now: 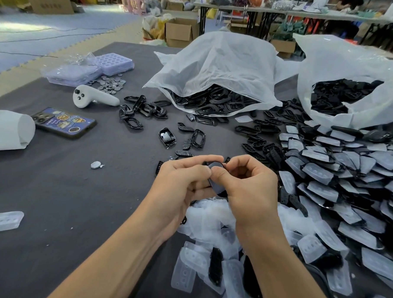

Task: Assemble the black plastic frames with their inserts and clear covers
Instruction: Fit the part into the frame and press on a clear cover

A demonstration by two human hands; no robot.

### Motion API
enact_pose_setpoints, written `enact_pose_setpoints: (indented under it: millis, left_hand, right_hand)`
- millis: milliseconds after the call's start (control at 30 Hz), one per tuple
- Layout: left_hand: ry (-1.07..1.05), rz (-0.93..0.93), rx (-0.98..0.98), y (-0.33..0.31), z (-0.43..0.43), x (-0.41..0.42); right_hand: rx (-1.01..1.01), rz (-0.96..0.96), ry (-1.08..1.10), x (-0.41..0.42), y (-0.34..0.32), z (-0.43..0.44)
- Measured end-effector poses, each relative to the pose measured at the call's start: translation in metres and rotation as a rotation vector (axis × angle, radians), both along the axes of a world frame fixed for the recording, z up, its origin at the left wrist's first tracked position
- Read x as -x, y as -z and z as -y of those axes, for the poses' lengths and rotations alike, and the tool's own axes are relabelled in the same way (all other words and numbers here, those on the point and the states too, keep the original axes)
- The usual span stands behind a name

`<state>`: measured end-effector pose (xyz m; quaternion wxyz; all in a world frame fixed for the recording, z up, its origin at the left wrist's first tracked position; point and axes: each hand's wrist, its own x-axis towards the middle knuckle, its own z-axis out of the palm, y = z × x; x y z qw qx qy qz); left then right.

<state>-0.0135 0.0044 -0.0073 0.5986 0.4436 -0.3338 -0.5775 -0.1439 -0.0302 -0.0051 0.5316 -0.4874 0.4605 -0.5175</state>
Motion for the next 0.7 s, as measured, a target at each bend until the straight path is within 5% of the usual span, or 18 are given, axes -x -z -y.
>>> enact_pose_setpoints:
  millis: [300, 500, 700]
  left_hand:
    - [-0.082, 0.109, -0.028, -0.001, 0.003, 0.002]
    - [-0.198, 0.022, 0.008, -0.007, 0.002, 0.005]
    - [-0.121, 0.245, -0.007, -0.007, -0.001, -0.006]
  right_hand:
    - [-0.028, -0.055, -0.130, 0.004, -0.001, 0.005]
    - [0.001, -0.149, -0.172, 0.008, -0.001, 0.006]
    - [-0.017, -0.168, -0.152, 0.011, -0.003, 0.009]
